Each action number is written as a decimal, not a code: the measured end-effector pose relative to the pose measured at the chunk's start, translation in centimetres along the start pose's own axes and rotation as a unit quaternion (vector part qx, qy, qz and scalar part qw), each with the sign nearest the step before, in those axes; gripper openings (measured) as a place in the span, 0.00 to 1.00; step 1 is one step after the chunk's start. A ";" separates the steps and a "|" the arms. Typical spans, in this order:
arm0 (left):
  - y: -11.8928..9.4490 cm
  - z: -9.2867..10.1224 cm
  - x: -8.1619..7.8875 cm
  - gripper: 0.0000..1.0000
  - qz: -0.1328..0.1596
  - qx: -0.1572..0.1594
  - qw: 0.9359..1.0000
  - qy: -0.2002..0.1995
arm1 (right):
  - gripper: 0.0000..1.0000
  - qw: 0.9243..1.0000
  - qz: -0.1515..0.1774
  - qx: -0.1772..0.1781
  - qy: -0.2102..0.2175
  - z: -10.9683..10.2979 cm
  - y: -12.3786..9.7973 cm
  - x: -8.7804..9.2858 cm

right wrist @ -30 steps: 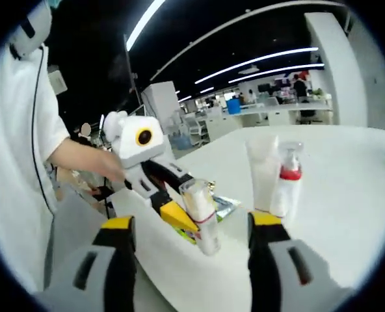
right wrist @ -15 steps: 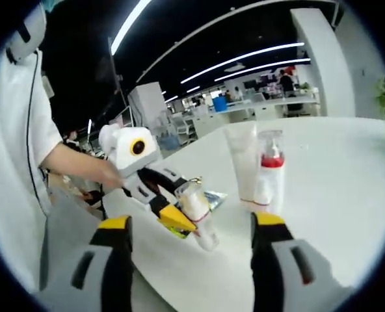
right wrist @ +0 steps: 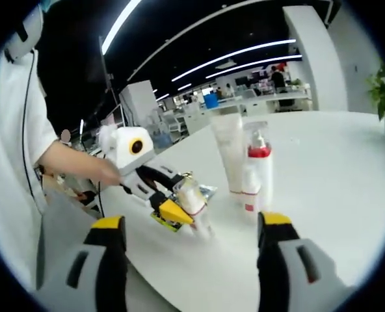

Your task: Arrange the skincare products in the storage area until every visible bottle or jar stands upright without overlapping.

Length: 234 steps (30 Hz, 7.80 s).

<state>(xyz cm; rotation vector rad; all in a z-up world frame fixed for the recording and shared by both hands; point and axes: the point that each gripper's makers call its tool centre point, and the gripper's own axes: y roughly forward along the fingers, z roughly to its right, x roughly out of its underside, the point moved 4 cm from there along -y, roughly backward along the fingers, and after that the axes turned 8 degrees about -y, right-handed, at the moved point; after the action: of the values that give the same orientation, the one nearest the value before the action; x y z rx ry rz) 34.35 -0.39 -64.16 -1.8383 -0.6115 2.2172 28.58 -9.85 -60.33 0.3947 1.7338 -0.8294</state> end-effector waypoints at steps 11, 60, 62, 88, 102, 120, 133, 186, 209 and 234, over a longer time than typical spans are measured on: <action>0.8 -1.6 -0.4 0.17 0.005 -0.004 1.000 0.003 | 0.83 1.000 -0.007 0.008 0.009 0.3 -0.2 0.7; 3.2 -5.8 -1.9 0.21 0.015 -0.010 1.000 -0.015 | 0.84 0.999 -0.018 0.021 0.025 0.7 -0.7 1.7; 3.1 -5.8 -1.9 0.22 0.015 -0.012 1.000 -0.020 | 0.84 0.999 -0.019 0.021 0.023 0.6 -0.8 1.6; -4.4 -3.0 0.6 0.43 -0.004 -0.088 0.992 -0.091 | 0.91 1.000 -0.016 0.018 -0.011 -0.5 -1.0 0.4; -9.7 0.1 1.6 0.66 0.005 -0.168 0.972 -0.166 | 0.92 1.000 -0.016 0.015 -0.018 -2.0 -1.4 0.4; -15.4 3.8 5.0 0.88 0.000 -0.256 0.938 -0.235 | 0.94 0.999 -0.006 0.029 -0.017 -3.0 -2.9 0.1; -18.5 6.3 6.5 0.97 0.010 -0.306 0.915 -0.261 | 0.96 0.999 -0.007 0.042 -0.018 -3.9 -3.4 -0.1; -11.5 1.8 6.8 0.97 -0.099 -0.350 0.881 -0.301 | 1.00 0.999 -0.016 0.045 -0.020 -4.1 -3.2 0.1; -7.0 -2.5 8.4 0.97 -0.139 -0.417 0.825 -0.355 | 1.00 0.998 -0.003 0.068 0.008 -3.3 -3.3 0.4; -5.8 -4.3 10.0 0.95 -0.156 -0.452 0.794 -0.376 | 0.98 0.997 -0.011 0.079 0.018 -2.9 -3.1 0.8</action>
<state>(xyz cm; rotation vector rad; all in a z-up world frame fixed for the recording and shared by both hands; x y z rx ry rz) 35.86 9.64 -71.13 -0.7871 -2.2385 2.5325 24.30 -10.12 -59.64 0.4994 1.7138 -0.9855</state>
